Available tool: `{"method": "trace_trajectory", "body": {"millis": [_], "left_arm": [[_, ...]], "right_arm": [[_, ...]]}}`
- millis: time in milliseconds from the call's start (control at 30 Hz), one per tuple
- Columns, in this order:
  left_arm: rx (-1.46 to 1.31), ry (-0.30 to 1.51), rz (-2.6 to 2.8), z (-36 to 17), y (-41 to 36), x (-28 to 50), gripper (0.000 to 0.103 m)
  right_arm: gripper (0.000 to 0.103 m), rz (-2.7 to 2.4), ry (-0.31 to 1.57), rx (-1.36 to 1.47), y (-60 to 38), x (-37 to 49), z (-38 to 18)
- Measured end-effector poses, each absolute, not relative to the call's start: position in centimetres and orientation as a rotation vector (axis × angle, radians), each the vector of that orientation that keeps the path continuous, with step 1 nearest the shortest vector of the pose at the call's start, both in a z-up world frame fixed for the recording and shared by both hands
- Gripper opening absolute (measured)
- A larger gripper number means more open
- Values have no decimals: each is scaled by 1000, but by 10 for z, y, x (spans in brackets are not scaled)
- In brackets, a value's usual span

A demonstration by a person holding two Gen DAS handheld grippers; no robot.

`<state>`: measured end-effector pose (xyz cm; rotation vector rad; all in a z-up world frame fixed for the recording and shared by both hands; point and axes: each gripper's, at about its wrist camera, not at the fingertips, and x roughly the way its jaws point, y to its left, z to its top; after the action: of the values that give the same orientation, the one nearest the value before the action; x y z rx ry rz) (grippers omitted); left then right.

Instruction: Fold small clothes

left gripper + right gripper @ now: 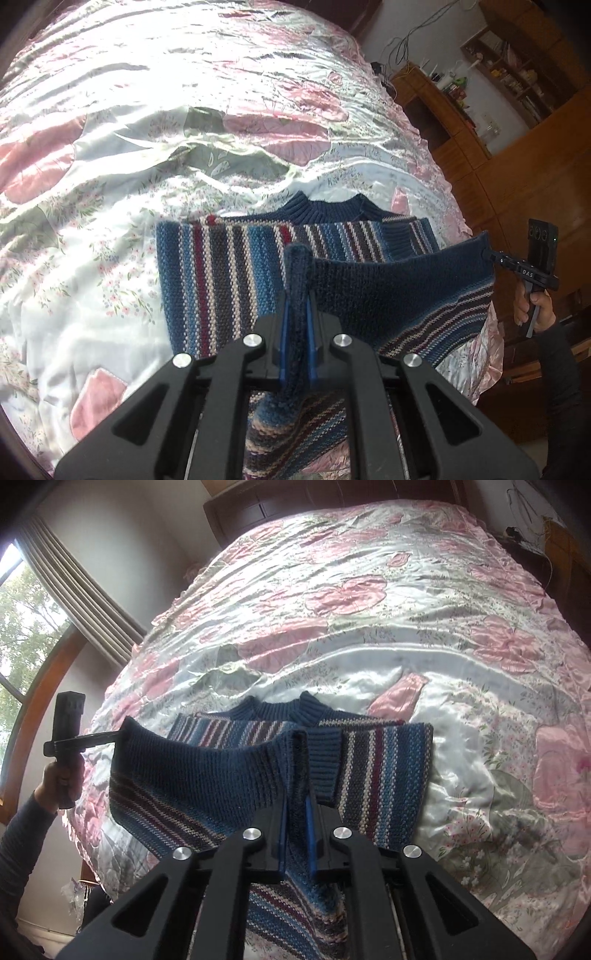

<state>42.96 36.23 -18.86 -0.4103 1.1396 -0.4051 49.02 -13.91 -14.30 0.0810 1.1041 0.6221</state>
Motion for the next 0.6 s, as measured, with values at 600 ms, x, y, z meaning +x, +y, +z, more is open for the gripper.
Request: {"method": "trace_trajectory", "body": {"millis": [600], "left_arm": [[-315,1225,-269,-213,345,540,6]], "right_arm": [[8,393,1175,47,-120,581,-190]]}}
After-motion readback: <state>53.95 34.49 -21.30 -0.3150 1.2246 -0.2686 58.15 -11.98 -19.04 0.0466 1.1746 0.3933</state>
